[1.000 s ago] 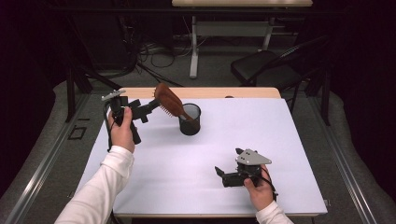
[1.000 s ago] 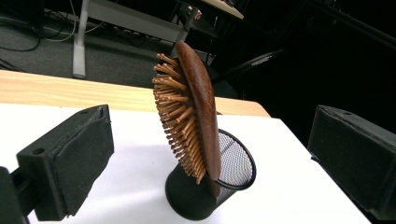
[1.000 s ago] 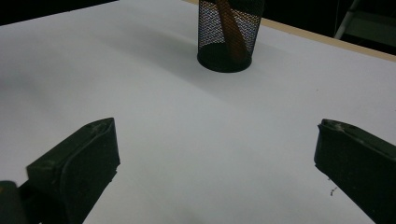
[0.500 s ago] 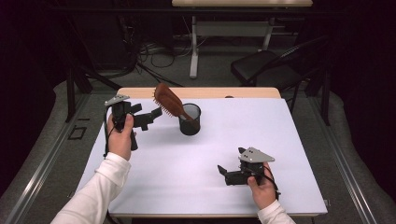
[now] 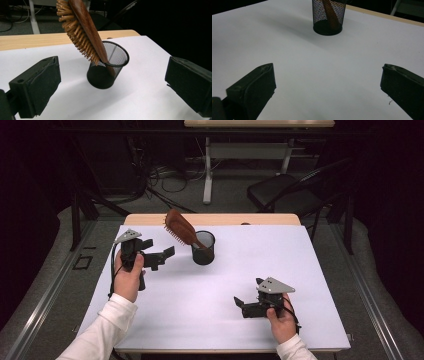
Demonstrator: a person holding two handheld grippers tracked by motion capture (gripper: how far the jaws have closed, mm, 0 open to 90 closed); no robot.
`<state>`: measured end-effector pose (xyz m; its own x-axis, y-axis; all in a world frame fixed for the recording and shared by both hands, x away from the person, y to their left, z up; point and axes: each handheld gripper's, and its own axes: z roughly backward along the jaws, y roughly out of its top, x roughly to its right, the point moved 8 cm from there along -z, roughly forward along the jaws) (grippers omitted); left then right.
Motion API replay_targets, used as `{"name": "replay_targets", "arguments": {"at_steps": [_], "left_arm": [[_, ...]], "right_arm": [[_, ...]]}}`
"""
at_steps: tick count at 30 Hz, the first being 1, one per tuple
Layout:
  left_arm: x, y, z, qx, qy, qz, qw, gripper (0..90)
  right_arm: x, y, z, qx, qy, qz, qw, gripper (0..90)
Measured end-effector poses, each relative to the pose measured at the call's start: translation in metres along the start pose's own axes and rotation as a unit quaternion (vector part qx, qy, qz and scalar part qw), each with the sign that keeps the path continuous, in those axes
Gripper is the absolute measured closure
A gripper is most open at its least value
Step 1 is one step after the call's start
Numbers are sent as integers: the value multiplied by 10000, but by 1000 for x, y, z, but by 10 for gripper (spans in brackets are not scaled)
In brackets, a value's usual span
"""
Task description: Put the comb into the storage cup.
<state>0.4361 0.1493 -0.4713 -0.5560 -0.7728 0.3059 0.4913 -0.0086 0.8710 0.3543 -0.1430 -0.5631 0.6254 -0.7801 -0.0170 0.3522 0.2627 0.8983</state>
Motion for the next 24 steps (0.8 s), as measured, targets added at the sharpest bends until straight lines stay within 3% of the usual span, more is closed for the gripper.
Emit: {"name": "replay_targets", "arguments": {"at_steps": [24], "left_arm": [[18, -47, 8, -155, -228, -363, 9990, 4]], "right_arm": [[6, -2, 2, -28, 4, -100, 9999, 0]]}}
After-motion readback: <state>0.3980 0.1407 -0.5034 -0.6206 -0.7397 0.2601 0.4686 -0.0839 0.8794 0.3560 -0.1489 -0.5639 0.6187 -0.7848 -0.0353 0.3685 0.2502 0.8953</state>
